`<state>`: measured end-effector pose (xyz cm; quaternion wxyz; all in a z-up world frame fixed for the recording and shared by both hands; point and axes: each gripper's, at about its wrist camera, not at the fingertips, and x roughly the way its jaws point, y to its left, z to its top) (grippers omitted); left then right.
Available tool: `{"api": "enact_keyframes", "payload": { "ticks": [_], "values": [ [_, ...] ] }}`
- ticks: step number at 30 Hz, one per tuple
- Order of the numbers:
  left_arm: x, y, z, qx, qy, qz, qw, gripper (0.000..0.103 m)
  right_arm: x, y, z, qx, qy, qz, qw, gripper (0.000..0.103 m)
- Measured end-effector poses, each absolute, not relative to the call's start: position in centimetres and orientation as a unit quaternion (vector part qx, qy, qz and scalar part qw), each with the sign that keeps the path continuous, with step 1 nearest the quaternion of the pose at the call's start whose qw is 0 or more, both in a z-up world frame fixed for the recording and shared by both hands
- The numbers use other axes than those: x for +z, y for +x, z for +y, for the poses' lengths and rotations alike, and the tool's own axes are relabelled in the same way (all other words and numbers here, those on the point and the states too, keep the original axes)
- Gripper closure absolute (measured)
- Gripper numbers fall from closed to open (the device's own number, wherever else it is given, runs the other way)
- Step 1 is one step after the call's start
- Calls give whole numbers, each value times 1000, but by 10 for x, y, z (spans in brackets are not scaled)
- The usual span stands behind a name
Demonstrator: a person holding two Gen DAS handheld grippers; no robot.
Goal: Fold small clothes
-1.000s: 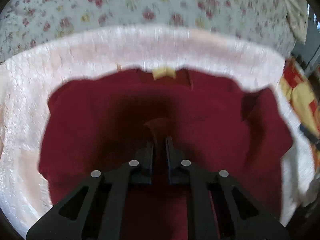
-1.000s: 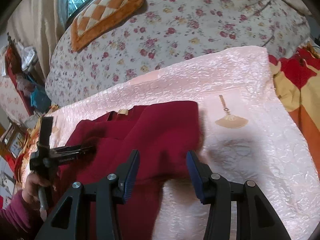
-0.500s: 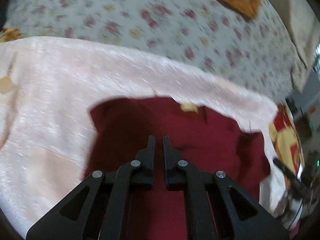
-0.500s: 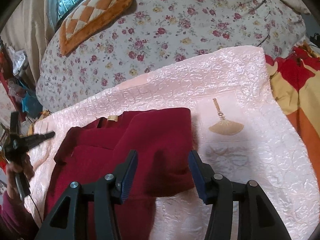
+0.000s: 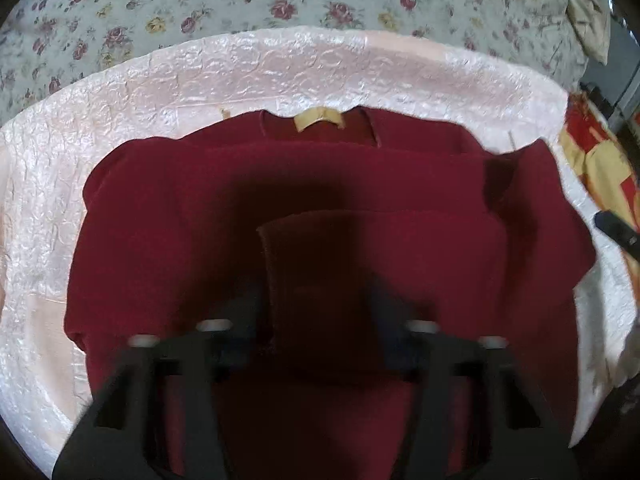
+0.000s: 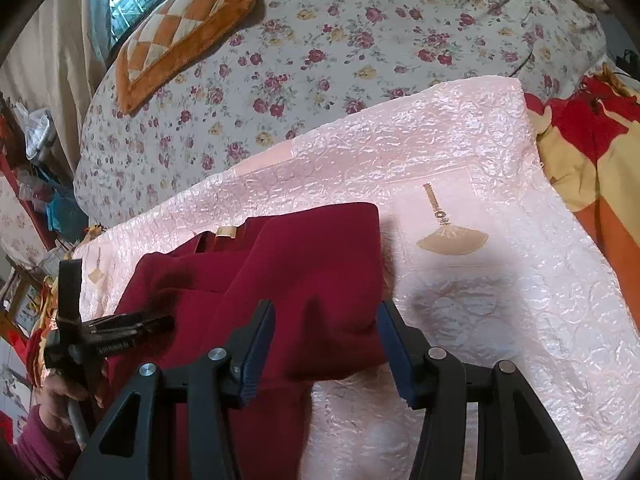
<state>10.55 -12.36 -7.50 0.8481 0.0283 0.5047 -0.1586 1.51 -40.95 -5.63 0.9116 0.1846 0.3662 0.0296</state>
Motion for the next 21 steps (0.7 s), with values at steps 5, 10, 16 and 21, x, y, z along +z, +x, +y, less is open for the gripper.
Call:
{"api": "enact_keyframes", "payload": {
  "ticks": [5, 10, 16, 21],
  "values": [
    [-45, 115, -95, -165, -20, 483, 860, 99, -54, 15, -411, 26, 187, 361, 913, 52],
    [-15, 132, -43, -118, -74, 445, 884, 99, -47, 17, -414, 16, 189, 351, 917, 52],
    [-39, 136, -10, -85, -91, 476, 871, 99, -52, 31, -411, 9, 180, 367, 913, 50],
    [-49, 133, -9, -78, -87, 481, 869, 99, -68, 54, -394, 32, 182, 405, 896, 45]
  ]
}}
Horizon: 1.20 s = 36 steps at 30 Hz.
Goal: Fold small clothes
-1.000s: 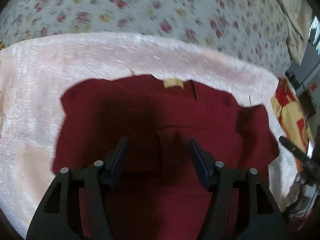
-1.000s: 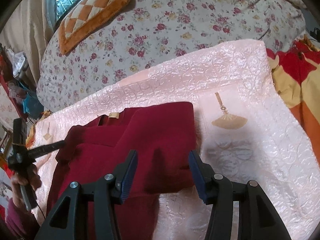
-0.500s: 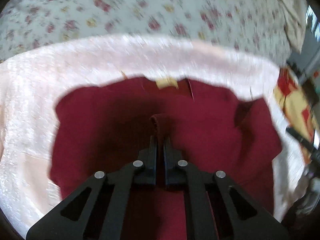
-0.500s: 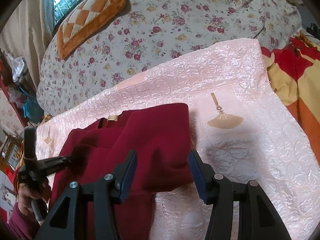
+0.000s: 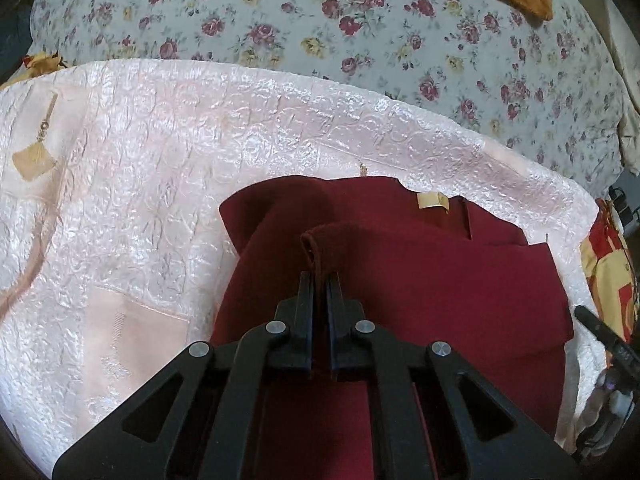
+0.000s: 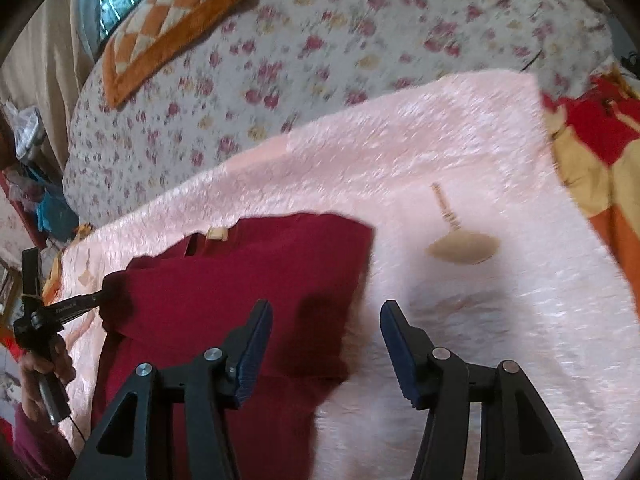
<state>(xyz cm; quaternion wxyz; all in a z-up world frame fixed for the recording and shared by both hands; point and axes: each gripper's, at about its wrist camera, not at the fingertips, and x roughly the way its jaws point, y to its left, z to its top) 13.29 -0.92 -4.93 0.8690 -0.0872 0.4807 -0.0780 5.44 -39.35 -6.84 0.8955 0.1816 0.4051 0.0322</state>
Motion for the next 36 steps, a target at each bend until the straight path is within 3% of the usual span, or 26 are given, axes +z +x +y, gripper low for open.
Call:
{"api": "enact_keyframes", "payload": {
  "ticks": [4, 5, 6, 9, 13, 16, 20, 21, 27, 36],
  "values": [
    [-49, 135, -11, -74, -81, 479, 871, 99, -90, 80, -382, 34, 181, 448, 875, 45],
    [-49, 134, -9, -73, -82, 480, 871, 99, -97, 86, -380, 37, 180, 463, 867, 51],
    [-50, 133, -7, -72, -82, 480, 870, 99, -100, 88, -379, 37, 174, 468, 866, 72],
    [-57, 133, -4, -71, -74, 485, 868, 98, -89, 77, -382, 22, 147, 442, 885, 87],
    [-64, 134, -2, -68, -84, 491, 864, 97, -103, 74, -395, 4, 148, 466, 872, 87],
    [-58, 129, -1, -64, -84, 488, 866, 94, -86, 66, -403, -5, 164, 432, 887, 87],
    [-57, 125, -2, -43, -74, 478, 874, 67, -65, 74, -390, 6, 141, 408, 902, 86],
    [-59, 125, -2, -41, -73, 478, 874, 64, -65, 81, -384, 8, 135, 411, 902, 86],
    [-67, 124, -9, -33, -46, 468, 882, 62, -102, 118, -360, -7, 64, 460, 886, 86],
    [-62, 109, -14, -31, -30, 460, 887, 62, -78, 85, -357, -1, 72, 440, 895, 81]
  ]
}}
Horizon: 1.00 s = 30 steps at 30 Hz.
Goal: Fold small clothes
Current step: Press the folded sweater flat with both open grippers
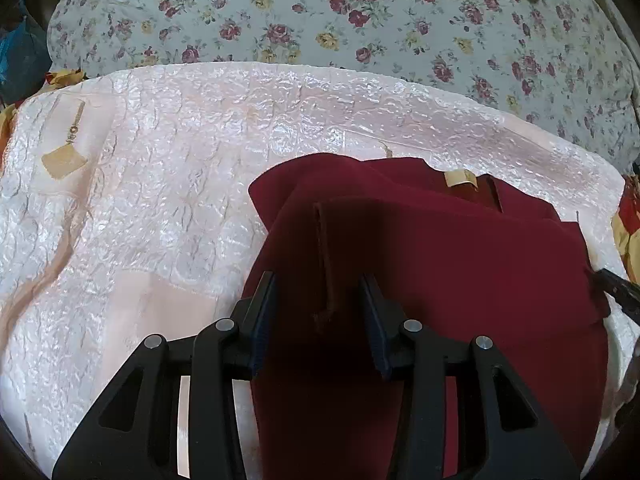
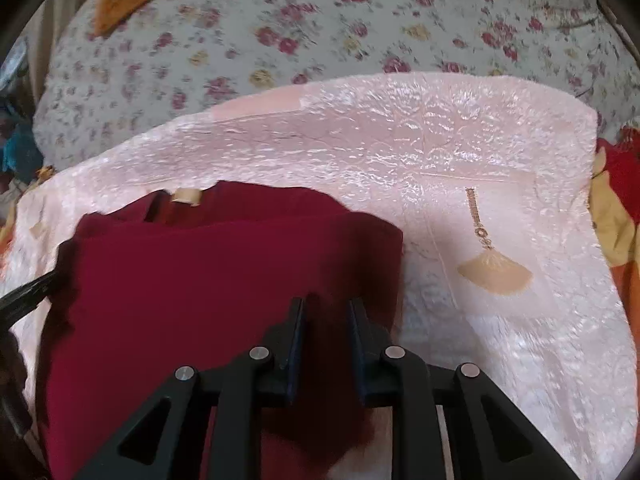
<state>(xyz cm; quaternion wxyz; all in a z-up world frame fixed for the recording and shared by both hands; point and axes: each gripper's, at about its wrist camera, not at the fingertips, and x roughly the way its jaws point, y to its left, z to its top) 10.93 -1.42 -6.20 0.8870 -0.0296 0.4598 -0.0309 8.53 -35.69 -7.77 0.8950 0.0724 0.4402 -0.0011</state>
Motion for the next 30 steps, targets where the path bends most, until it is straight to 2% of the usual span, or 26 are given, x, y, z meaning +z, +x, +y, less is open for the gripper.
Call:
{"api": "enact_keyframes", "payload": {
  "ticks": [2, 6, 15, 19, 30],
  "values": [
    [-59, 103, -15, -31, -27, 457, 889, 62, -75, 73, -356, -1, 73, 438, 896, 79],
    [-55, 89, -16, -34, -27, 455, 889, 62, -89, 64, -348, -5, 48, 463, 885, 69],
    [-47, 49, -16, -32, -9, 447, 894, 62, -63, 43, -347, 10, 59, 444, 894, 69],
    [-42, 28, -14, -37, -6, 443, 896, 62, -53, 15, -339, 27, 59, 440, 896, 64],
    [-40, -31, -19, -47, 21, 438, 897, 62, -76, -58, -320, 71, 68, 473, 876, 62]
  ]
}}
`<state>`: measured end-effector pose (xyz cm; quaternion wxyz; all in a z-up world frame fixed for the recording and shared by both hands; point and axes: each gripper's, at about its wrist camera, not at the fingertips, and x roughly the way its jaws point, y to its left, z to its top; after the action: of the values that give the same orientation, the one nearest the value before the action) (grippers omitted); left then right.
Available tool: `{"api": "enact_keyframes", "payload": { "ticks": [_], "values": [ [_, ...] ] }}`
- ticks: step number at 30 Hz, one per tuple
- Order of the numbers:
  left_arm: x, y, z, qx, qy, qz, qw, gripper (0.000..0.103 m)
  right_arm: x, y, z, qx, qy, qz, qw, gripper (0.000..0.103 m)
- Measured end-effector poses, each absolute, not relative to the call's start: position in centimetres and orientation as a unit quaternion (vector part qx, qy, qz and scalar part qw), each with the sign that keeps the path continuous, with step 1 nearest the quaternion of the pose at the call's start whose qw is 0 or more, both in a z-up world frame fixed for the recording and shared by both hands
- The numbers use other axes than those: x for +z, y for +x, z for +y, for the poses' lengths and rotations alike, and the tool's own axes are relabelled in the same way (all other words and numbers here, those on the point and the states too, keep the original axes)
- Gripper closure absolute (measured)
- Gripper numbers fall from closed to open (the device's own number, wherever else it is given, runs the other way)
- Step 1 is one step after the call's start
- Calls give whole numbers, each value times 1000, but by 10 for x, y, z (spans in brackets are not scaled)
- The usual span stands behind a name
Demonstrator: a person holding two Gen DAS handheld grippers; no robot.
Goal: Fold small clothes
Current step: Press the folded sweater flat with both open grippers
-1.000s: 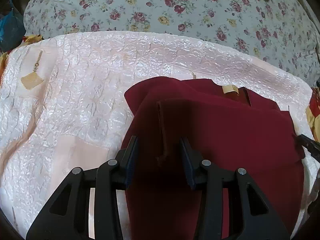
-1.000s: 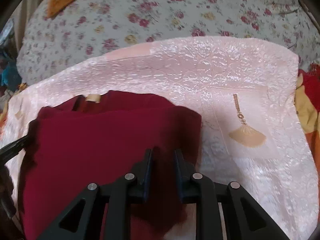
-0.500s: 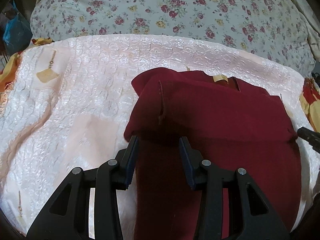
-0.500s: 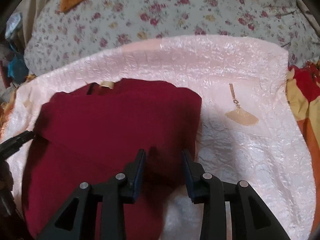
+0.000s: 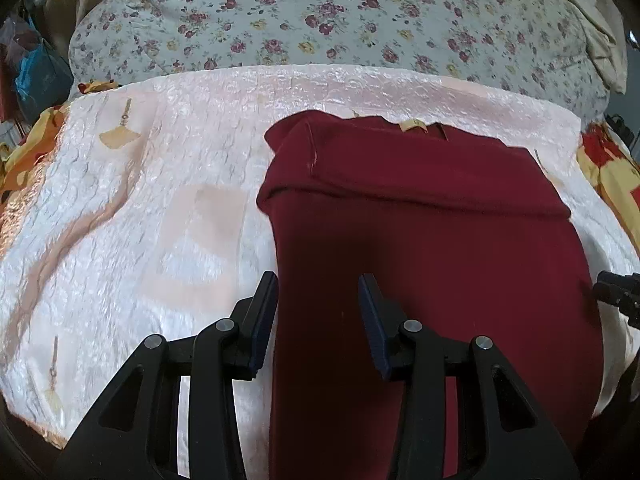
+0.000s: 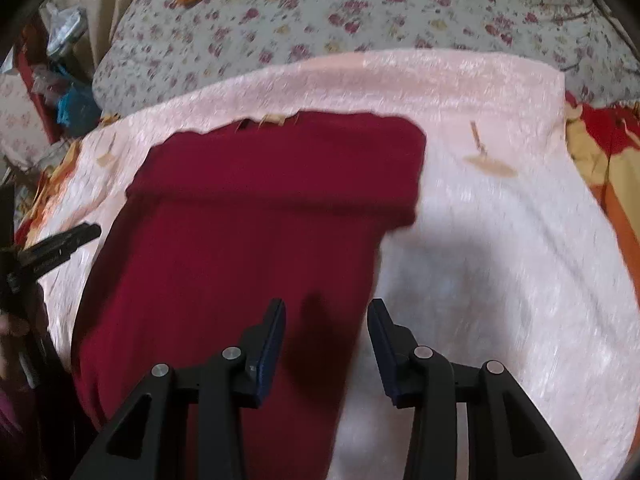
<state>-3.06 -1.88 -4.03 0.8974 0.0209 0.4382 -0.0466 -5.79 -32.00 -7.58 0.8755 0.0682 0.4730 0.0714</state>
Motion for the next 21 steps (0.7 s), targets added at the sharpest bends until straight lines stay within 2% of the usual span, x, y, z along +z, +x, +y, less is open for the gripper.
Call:
{"api": "enact_keyframes", "payload": {
  "ticks": [9, 21],
  "values": [
    [-45, -69, -16, -61, 21, 447, 892, 62, -94, -104, -308, 90, 62, 497, 861, 62],
    [-87, -145, 23, -94, 20, 518, 850, 62, -113, -160, -310, 144, 82, 537, 827, 58]
  ]
}}
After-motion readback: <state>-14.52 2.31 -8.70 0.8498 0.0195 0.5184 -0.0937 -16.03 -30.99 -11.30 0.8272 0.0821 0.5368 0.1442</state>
